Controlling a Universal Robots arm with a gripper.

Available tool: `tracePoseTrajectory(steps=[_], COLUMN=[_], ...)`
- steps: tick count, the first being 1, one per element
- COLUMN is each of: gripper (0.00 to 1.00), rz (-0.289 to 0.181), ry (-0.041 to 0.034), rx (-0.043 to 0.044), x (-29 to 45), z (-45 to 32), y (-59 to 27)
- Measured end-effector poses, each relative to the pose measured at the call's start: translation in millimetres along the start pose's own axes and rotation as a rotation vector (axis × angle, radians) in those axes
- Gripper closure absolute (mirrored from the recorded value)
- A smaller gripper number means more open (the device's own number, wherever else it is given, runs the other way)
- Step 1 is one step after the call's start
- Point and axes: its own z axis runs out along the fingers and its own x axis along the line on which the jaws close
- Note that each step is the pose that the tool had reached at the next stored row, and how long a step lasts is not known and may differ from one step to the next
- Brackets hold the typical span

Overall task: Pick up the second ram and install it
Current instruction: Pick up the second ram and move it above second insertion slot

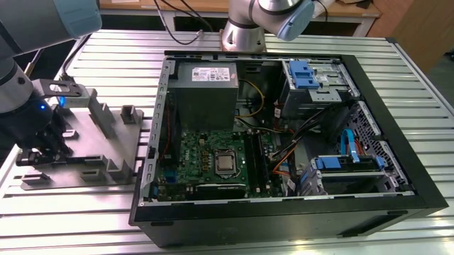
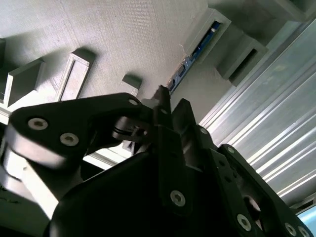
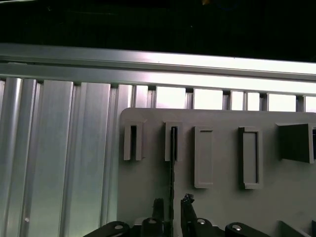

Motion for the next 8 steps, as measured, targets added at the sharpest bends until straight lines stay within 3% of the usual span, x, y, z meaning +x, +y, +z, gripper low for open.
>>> tracePoseTrajectory(steps=[1, 3, 4, 8], gripper=[0.71, 0.71, 0.64, 0.64], rz=[0.000, 0.000, 0.000, -0.003], ry=[0.0000, 0.0000, 0.0000, 0.0002], rx=[0.0000, 0.0000, 0.0000, 0.0015], x=[0.0, 0.0, 0.0, -0.2], z=[0.0, 0.0, 0.0, 3.1], y=[0.0, 0.0, 0.0, 2.1])
